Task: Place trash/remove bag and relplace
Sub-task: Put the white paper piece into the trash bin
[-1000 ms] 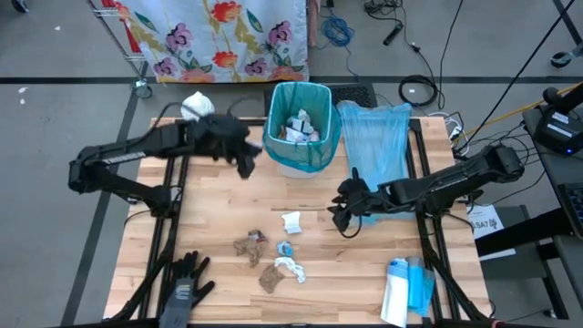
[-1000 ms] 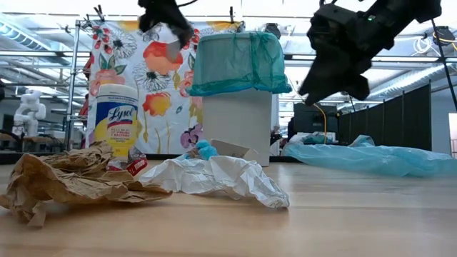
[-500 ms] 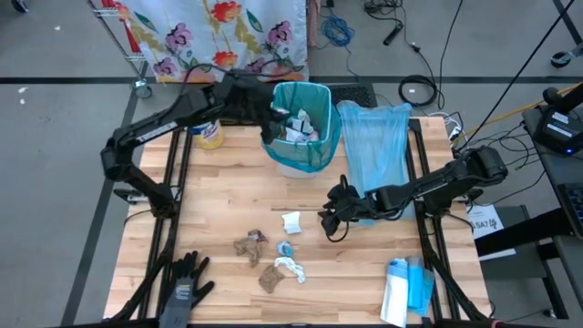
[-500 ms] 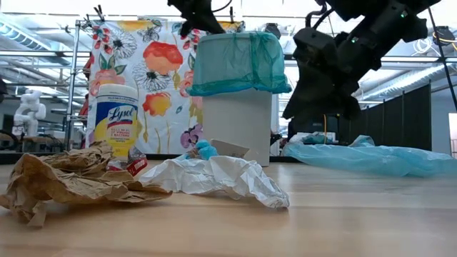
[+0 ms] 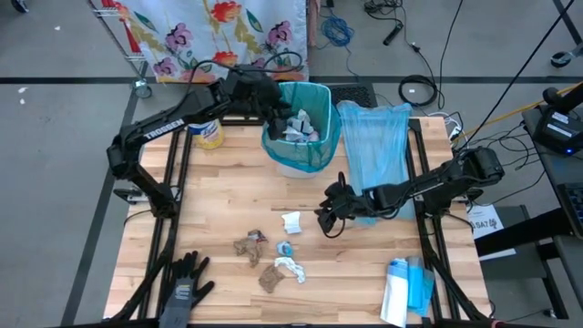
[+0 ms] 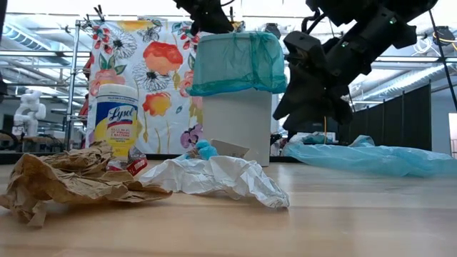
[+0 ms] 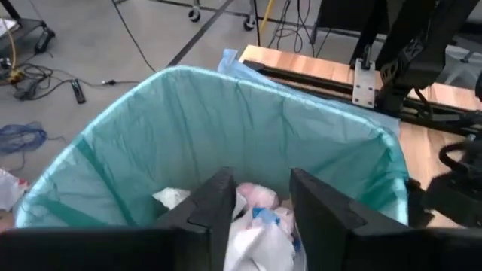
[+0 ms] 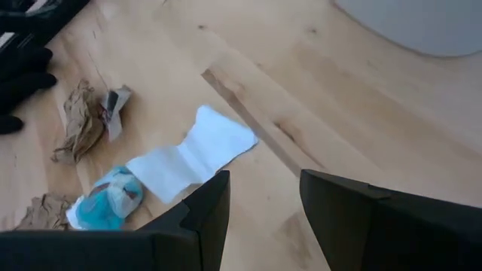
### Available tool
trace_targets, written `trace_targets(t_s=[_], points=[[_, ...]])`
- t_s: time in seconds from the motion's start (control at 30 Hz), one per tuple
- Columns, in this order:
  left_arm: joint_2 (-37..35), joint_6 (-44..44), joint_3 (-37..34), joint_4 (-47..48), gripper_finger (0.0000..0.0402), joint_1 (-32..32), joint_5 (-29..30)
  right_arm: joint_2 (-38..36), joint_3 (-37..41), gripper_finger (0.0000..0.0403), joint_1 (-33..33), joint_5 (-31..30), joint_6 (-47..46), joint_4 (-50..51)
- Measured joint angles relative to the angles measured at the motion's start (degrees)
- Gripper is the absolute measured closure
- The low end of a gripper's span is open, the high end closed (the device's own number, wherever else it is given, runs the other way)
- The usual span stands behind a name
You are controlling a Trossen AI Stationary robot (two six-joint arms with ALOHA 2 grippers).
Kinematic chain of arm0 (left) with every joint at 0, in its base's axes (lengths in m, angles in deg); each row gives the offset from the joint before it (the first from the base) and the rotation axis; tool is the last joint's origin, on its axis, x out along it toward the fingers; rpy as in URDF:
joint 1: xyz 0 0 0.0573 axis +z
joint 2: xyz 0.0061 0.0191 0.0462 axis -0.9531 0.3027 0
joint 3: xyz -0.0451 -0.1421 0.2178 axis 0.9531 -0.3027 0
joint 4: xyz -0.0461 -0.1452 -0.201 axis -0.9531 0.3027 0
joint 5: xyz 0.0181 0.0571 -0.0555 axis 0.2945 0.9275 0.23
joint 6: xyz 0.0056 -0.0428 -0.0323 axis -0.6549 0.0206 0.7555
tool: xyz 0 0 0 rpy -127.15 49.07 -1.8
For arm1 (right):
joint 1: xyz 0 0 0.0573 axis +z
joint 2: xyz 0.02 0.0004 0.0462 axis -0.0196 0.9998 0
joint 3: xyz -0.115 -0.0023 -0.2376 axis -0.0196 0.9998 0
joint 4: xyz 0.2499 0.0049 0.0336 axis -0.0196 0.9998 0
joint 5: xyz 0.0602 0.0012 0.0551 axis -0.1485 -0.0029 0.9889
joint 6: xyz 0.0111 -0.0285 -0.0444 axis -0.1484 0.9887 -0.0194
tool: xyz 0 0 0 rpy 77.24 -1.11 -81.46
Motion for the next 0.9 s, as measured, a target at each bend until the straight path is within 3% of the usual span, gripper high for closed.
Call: trace_targets(t_s=[0.3,0.53,0.7,0.9], points=[[-3.53,3.92,0.0,14.29,0.0247,-0.47,1.66,0.0,0.0,0.025,-2.75,0.0,1.7,-1.84],[-11.17,3.05,-2.99,18.99,0.0247,-7.29,2.26,0.0,0.0,0.025,-3.08,0.01,1.44,-1.71],[-18.71,6.52,-11.98,18.06,0.0247,-11.11,5.09,0.0,0.0,0.025,-2.33,0.18,1.77,-2.72],[-30.56,15.34,-30.18,8.63,0.0247,-13.77,6.53,-0.01,0.0,0.025,-1.19,3.04,11.44,-7.11]])
